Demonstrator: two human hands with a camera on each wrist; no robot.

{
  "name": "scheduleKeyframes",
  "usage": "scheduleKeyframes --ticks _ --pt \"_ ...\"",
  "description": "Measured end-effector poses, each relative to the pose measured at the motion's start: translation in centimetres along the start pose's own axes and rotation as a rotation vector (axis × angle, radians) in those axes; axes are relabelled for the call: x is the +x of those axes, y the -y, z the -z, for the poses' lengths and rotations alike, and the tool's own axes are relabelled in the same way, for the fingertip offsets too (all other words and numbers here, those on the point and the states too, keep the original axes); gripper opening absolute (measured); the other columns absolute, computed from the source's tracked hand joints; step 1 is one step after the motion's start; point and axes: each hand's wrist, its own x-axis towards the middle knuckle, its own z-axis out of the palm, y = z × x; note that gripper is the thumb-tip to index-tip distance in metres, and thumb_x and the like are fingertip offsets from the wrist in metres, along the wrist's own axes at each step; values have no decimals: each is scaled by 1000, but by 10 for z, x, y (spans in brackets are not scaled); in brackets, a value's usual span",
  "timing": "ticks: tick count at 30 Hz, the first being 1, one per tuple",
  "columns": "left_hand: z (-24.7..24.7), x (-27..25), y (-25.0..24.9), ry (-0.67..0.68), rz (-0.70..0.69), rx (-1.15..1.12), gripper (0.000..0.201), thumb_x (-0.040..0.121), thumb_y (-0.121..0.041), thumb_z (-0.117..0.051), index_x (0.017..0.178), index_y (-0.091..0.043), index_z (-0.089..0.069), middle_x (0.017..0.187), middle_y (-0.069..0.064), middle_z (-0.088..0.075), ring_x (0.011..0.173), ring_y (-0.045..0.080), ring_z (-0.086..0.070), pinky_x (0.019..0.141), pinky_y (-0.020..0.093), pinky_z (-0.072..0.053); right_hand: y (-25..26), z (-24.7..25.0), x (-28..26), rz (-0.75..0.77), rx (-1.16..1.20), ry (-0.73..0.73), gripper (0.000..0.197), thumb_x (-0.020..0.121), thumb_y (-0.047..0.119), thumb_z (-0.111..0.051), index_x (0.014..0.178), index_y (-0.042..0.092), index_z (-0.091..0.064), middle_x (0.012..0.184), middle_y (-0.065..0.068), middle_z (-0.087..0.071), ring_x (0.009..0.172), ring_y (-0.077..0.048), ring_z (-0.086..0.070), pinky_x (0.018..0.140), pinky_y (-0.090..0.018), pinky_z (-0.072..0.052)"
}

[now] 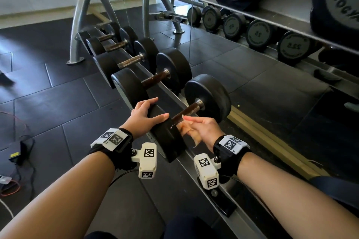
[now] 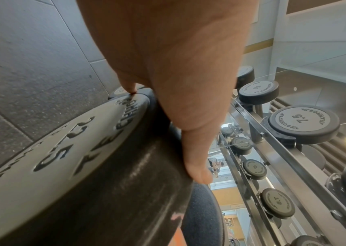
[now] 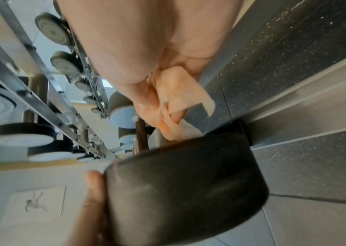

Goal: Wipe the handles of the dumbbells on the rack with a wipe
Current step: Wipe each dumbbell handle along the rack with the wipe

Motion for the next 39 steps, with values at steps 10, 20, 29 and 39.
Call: scheduleKeyframes --ticks 10,20,29,39 --pt "6 -8 -22 46 90 8 80 78 -48 -77 147 -35 -38 151 -4 -27 137 23 -33 113 47 -36 59 21 -1 66 225 -29 26 84 4 -75 106 0 -63 99 -22 -74 87 -31 -75 79 -40 -60" --pt "51 30 0 -60 -111 -215 25 86 -33 -74 109 -27 -70 97 -5 -73 92 12 -68 86 31 -55 107 -32 77 297 -425 -126 11 89 37 -69 84 27 -67 91 -3 -72 86 -20 -68 70 -34 -53" --pt "141 111 0 -168 -299 -7 10 85 -26 -74 95 -26 -76 77 -13 -69 69 -1 -60 62 3 -43 142 -82 127 323 -725 -147 28 92 43 -57 116 57 -63 100 27 -68 96 4 -62 83 -12 -45" --pt "163 159 19 -1 -241 257 33 80 -42 -77 109 -27 -72 111 -6 -58 105 14 -57 96 31 -47 167 -108 156 171 -682 -75 31 61 56 -69 87 39 -68 94 7 -75 92 -11 -70 84 -31 -55"
